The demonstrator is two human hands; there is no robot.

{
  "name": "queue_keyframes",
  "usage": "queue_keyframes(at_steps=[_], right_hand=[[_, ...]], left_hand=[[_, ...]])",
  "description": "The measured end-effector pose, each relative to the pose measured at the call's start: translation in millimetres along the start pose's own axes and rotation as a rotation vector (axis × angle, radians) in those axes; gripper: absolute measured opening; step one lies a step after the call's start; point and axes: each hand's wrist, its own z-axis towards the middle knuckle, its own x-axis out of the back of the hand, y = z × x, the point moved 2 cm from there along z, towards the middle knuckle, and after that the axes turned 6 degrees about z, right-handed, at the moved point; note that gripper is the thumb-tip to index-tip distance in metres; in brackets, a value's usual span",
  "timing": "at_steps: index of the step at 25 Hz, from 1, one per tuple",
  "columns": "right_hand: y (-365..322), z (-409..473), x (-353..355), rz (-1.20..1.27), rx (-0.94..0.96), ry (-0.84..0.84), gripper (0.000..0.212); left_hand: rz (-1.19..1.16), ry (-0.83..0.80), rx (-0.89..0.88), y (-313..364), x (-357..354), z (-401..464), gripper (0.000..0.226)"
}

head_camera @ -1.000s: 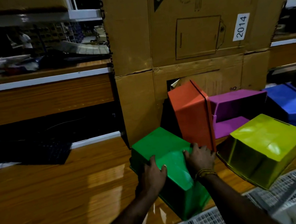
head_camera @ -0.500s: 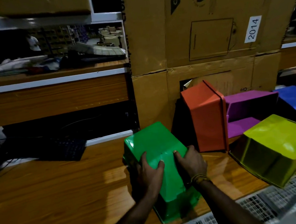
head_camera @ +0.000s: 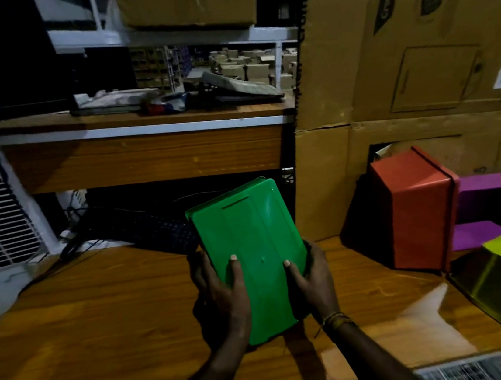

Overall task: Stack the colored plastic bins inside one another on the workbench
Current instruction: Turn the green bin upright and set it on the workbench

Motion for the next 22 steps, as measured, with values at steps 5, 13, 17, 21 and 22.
queue_keyframes(at_steps=[5, 13, 17, 21, 22], right_hand=[[-14, -8, -24, -0.013, 0.027, -0.047, 0.068], [-23, -31, -55, 0.036, 0.022, -0.013, 0.071], [-32, -40, -65, 0.044, 0.025, 0.021, 0.071], [-29, -49, -69, 0.037, -0.004, 0.029, 0.066], [-33, -51, -70, 0.033, -0.012, 0.040, 0.065]], left_hand=[[-0.051, 0.031, -0.036, -15, 30, 12, 0.079], [-0.112, 0.032, -0.066, -29, 60, 31, 0.074], [-0.166, -0.007, -0.128, -16, 82, 43, 0.077], [-0.185, -0.012, -0.094, -5, 95, 54, 0.077], [-0.193, 0.008, -0.097, -2, 98, 57, 0.079]])
